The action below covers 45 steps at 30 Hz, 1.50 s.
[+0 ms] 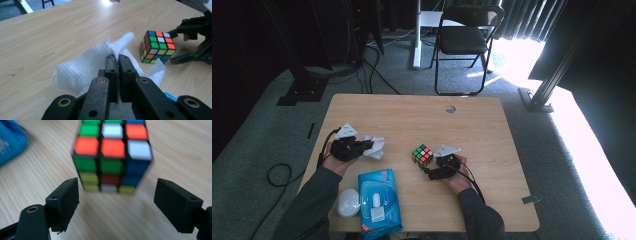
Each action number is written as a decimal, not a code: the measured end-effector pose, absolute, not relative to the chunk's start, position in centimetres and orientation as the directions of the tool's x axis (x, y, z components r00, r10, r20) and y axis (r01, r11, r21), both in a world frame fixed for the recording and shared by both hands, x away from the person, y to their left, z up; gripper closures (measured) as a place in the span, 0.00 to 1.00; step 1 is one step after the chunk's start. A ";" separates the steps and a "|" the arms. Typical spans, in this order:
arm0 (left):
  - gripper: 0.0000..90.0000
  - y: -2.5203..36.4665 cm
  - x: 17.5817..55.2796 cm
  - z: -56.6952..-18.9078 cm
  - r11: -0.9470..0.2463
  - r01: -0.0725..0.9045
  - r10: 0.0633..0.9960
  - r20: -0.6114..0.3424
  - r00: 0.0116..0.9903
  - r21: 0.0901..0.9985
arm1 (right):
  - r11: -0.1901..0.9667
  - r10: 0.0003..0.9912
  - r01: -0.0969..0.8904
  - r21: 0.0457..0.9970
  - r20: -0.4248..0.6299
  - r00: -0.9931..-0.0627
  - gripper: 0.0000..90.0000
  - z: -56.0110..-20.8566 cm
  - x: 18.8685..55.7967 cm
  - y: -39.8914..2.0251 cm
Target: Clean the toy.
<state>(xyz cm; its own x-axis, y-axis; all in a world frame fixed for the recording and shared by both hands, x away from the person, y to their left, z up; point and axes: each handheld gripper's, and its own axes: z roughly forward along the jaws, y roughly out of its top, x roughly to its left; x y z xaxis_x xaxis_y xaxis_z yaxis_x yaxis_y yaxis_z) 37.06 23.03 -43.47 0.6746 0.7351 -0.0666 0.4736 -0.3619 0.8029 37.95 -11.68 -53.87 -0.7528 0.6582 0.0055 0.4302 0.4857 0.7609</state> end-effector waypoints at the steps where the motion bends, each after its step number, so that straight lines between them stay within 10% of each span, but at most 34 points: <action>1: 0.97 23.0 37.1 -43.4 -0.363 0.473 0.734 -0.066 0.676 0.803 | 0.488 0.654 0.425 0.763 0.003 -0.756 0.22 -53.9 38.0 -11.3; 13: 0.97 22.5 38.4 -43.0 -0.356 0.459 0.722 -0.072 0.689 0.814 | 0.478 0.663 0.424 0.769 0.002 -0.749 0.37 -54.6 39.1 -9.3; 45: 0.97 19.0 39.7 -41.5 -0.383 0.411 0.670 -0.057 0.740 0.828 | 0.493 0.626 0.339 0.801 -0.056 -0.778 0.38 -51.7 39.9 -6.7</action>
<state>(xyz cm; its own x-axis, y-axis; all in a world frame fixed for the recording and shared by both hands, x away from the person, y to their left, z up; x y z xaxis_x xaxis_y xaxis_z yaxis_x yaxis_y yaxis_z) 39.71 19.01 -41.53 0.7398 0.6704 -0.0567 0.4105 -0.3830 0.8275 39.86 -6.66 -51.75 -0.7778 0.6261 -0.0559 0.3390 0.4927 0.8015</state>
